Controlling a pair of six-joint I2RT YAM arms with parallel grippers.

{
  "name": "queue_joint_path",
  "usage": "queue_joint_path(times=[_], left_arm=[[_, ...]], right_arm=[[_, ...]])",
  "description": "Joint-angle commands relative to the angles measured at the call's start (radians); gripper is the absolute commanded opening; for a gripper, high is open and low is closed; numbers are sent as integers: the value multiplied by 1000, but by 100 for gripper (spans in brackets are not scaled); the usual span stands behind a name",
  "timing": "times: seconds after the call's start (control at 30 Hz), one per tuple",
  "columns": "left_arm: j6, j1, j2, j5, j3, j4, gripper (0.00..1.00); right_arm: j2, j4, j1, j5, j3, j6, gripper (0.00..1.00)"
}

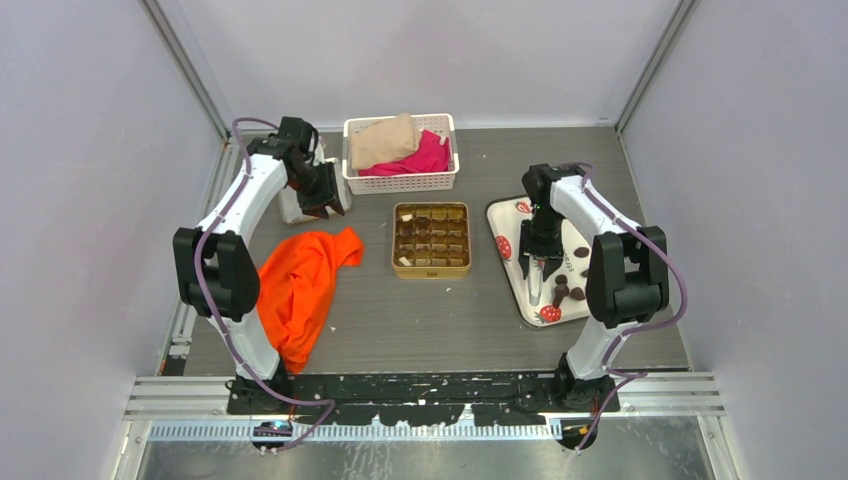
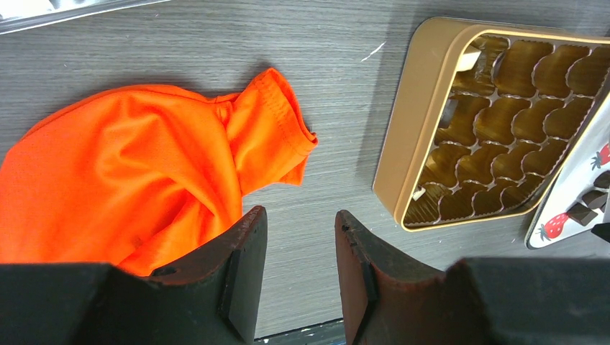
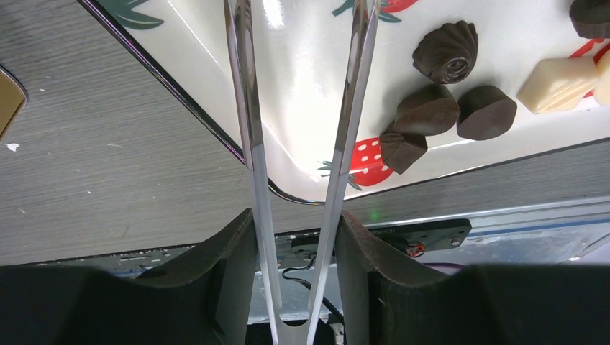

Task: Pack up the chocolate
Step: Pick up the fake chocolate from the plate.

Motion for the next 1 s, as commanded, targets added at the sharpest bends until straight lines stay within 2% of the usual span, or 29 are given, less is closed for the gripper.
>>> queue_joint_path(times=[0.0, 0.37, 0.43, 0.63, 0.67, 0.97], left_arm=[[-8, 8, -27, 17, 16, 20, 41], [-1, 8, -51, 5, -3, 14, 41], [0, 8, -51, 6, -3, 13, 41], [2, 8, -54, 4, -8, 13, 41], [2, 8, -55, 3, -10, 14, 41], [2, 8, -63, 3, -16, 16, 41]], right_arm=[[10, 16, 7, 6, 29, -9, 47], [57, 33, 5, 26, 61, -27, 45], [60, 29, 5, 21, 64, -27, 38], [21, 16, 11, 12, 50, -16, 4], [15, 13, 10, 13, 48, -14, 1], [-41, -26, 17, 12, 81, -7, 1]])
